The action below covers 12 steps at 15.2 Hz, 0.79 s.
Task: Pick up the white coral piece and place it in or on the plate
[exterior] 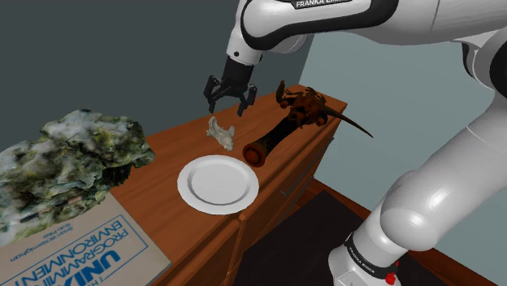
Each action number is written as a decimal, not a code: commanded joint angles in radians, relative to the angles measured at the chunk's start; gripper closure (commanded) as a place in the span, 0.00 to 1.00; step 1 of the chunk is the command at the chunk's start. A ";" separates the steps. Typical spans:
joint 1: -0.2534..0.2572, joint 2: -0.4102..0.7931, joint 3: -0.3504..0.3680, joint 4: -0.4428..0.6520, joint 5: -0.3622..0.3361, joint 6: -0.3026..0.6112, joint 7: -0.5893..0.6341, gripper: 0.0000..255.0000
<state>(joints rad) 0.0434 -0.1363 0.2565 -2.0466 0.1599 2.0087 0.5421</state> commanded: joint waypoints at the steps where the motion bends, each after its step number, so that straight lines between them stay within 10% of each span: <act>1: 0.003 0.012 0.005 -0.016 -0.001 0.029 0.004 0.00; 11: 0.005 0.024 0.008 -0.038 -0.002 0.063 0.005 0.00; 12: 0.005 0.024 0.008 -0.038 -0.002 0.063 0.005 1.00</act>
<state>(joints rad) 0.0480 -0.1126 0.2645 -2.0847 0.1579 2.0715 0.5475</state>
